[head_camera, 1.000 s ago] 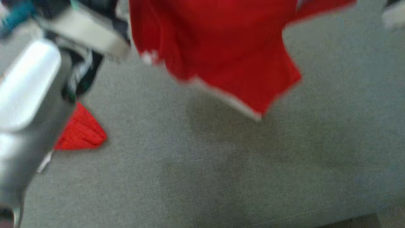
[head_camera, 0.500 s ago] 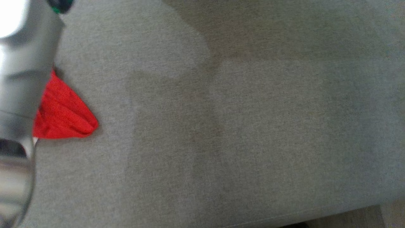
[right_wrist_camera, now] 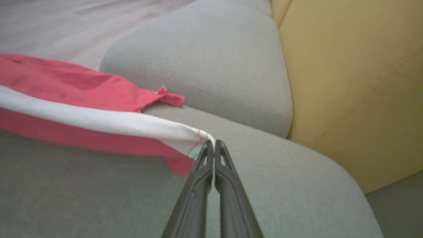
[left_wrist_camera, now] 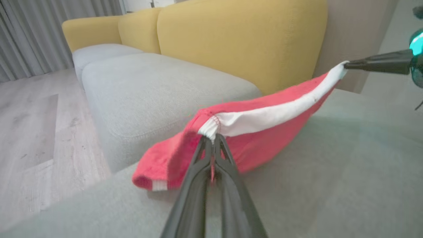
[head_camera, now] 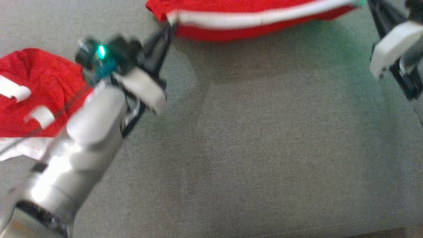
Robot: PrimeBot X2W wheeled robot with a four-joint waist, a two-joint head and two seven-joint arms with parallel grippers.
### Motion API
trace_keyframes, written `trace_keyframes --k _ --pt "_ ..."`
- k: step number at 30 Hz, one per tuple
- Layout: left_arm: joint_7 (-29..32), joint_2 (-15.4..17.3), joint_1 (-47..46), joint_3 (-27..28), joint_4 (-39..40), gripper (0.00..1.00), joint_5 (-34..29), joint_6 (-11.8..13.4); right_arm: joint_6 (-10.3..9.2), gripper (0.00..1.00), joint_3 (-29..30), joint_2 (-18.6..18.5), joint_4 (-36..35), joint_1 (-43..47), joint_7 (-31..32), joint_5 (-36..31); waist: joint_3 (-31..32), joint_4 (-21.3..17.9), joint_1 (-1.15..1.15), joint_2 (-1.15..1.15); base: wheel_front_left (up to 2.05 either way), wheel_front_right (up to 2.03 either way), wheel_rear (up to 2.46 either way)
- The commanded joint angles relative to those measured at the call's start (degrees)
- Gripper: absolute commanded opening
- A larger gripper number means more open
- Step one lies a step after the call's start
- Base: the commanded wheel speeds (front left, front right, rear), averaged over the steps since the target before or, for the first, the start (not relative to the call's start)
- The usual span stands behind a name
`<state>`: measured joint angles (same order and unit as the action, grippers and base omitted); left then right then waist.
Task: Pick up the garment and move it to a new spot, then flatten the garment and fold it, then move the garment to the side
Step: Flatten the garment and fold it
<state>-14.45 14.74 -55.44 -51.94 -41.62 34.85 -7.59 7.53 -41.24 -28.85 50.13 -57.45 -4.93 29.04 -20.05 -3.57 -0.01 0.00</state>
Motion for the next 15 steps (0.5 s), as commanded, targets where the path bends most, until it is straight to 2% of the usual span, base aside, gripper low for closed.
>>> trace_keyframes --k 1,8,15 --pt "-0.5 2.7 -1.0 0.9 1.8 0.00 0.4 0.1 -0.04 0.00 -1.2 -2.3 -1.9 1.0 0.8 1.6 1.6 0.5 0.01 0.00 0.00 0.00 0.00" --pt "-0.5 5.4 7.6 -3.6 6.7 0.00 3.4 0.1 -0.04 0.00 -11.8 -12.5 -11.1 7.0 9.2 14.6 6.4 1.0 0.01 0.00 0.00 0.00 0.00" --pt "-0.5 6.2 14.1 -4.9 11.1 0.00 4.7 0.9 -0.04 0.00 -17.6 -18.3 -17.4 11.3 13.7 22.7 11.3 0.5 0.01 0.00 0.00 0.00 0.00"
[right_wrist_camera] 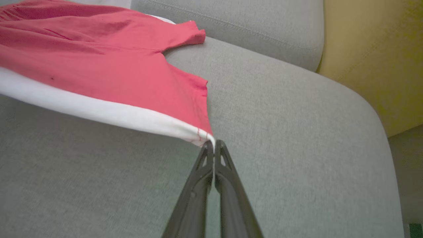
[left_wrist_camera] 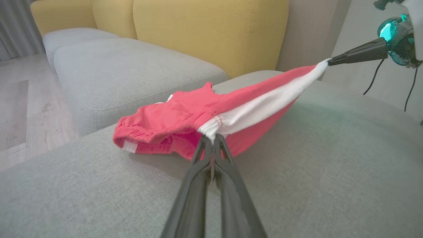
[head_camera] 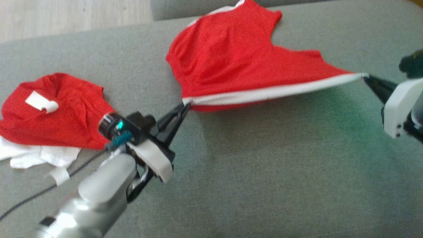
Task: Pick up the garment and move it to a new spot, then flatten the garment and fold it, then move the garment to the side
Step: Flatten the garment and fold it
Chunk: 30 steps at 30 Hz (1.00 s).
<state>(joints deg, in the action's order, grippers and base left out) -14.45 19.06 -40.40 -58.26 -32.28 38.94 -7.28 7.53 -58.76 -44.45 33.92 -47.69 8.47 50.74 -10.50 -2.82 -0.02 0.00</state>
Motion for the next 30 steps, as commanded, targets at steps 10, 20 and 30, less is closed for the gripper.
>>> trace_keyframes --k 10,20,30 --pt "0.4 3.6 8.5 -0.2 10.7 0.00 2.3 4.4 -0.04 0.00 -3.8 -8.5 -8.0 8.1 3.7 7.9 8.4 -1.1 0.02 0.00 0.00 0.00 0.00" --pt "3.2 6.1 13.4 -0.9 21.0 0.00 3.2 8.7 -0.04 0.00 -0.9 -13.4 -13.7 13.8 2.7 11.0 8.7 -1.1 0.02 0.00 0.00 0.00 0.00" --pt "3.6 6.4 9.4 1.7 24.7 0.00 3.1 10.7 -0.04 0.00 6.8 -11.8 -13.9 10.5 -4.5 3.1 2.7 0.6 0.02 0.00 0.00 0.00 0.00"
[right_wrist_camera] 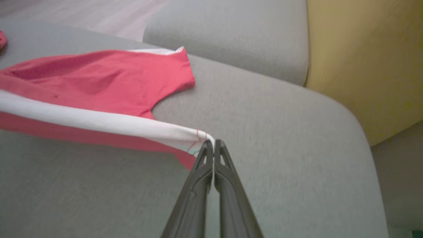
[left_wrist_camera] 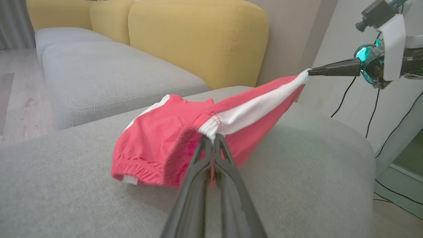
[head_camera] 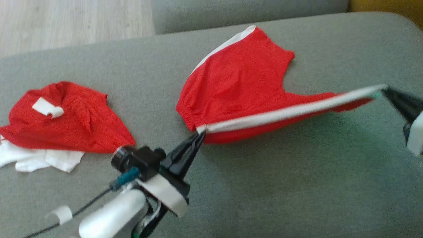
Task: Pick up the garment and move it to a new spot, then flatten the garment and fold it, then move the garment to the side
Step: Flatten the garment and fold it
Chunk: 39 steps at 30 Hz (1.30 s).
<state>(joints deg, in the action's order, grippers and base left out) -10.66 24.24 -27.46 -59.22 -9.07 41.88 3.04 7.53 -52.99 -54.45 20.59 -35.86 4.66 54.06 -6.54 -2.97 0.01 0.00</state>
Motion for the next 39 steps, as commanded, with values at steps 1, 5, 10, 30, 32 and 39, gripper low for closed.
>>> trace_keyframes --k 1,5,10,30,32,39 --pt "-0.1 1.1 -4.2 2.9 1.5 0.00 0.0 0.4 -0.04 0.00 1.9 -1.4 -0.3 -2.0 -1.3 -1.2 -1.9 1.1 -0.01 0.00 0.00 0.00 0.00" --pt "-0.2 0.5 -7.4 3.8 0.8 0.00 -0.7 0.3 -0.04 0.00 4.5 0.3 0.6 -5.6 -2.4 -5.1 -4.8 2.4 -0.01 0.00 0.00 0.00 0.00" --pt "0.2 -0.7 -11.5 4.6 -1.4 0.00 -1.1 -0.1 -0.04 0.00 5.7 2.1 1.7 -11.1 -0.9 -8.6 -8.7 4.5 -0.01 0.00 0.00 0.00 0.00" --pt "-1.0 -11.8 -25.9 4.7 -17.6 0.00 -2.1 -4.0 -0.04 0.00 -3.5 5.5 13.5 -33.7 2.8 -12.7 -22.0 15.1 -0.01 0.00 0.00 0.00 0.00" --pt "-1.5 -13.0 -26.7 4.7 -19.0 0.00 -2.2 -4.4 -0.04 0.00 -4.4 5.8 14.5 -35.1 2.3 -12.6 -22.7 15.9 -0.01 0.00 0.00 0.00 0.00" --pt "-2.8 -16.5 -28.8 5.3 -23.8 0.82 -1.9 -5.0 -0.04 1.00 -7.3 6.8 20.0 -39.3 0.9 -13.1 -24.1 18.0 -0.01 0.00 0.00 0.00 0.00"
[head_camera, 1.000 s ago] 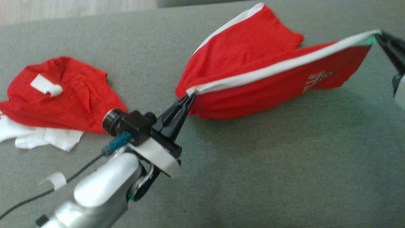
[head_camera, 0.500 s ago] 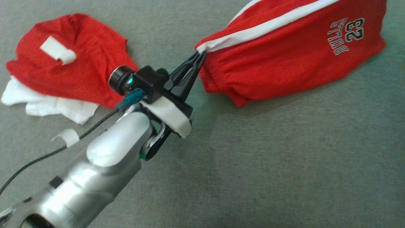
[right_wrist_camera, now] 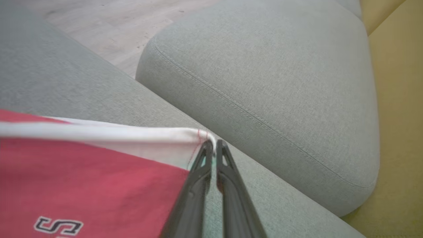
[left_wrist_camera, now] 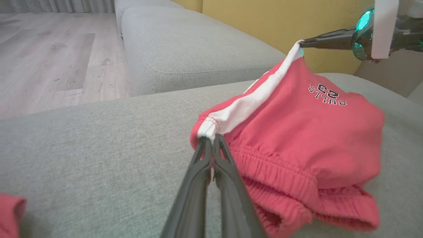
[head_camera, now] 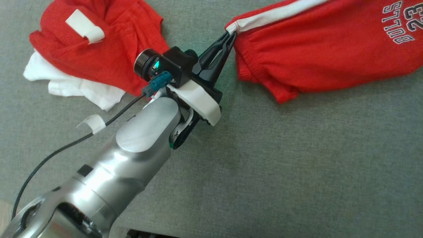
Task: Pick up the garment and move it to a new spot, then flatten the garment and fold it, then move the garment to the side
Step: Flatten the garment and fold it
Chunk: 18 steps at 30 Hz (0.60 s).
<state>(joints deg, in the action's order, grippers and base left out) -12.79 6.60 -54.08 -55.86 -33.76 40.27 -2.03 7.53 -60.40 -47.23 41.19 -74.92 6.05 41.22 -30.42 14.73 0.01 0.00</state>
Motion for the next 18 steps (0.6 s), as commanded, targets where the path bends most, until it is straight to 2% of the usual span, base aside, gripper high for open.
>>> trace_keyframes --k 1,10,14,18 --pt "-0.9 0.8 -2.4 2.1 0.3 1.00 -0.2 0.0 -0.04 1.00 0.3 0.0 0.4 -0.9 -1.2 -0.2 -0.3 0.4 -0.01 0.00 0.00 0.00 0.00" --pt "-2.1 1.1 -1.5 6.0 -1.2 1.00 -1.0 1.3 -0.04 1.00 2.7 4.2 7.5 -1.2 -11.6 1.3 3.3 -1.7 -0.01 0.00 0.00 0.00 0.00" --pt "-2.2 2.8 1.4 12.3 3.4 1.00 -2.5 3.1 -0.04 1.00 5.3 6.5 8.8 1.1 -17.3 3.2 6.7 -3.8 -0.01 0.00 0.00 0.00 0.00" --pt "-2.2 4.2 6.5 19.5 8.7 1.00 -4.6 4.6 -0.04 1.00 8.4 9.2 8.3 4.4 -20.2 4.2 10.6 -6.1 -0.01 0.00 0.00 0.00 0.00"
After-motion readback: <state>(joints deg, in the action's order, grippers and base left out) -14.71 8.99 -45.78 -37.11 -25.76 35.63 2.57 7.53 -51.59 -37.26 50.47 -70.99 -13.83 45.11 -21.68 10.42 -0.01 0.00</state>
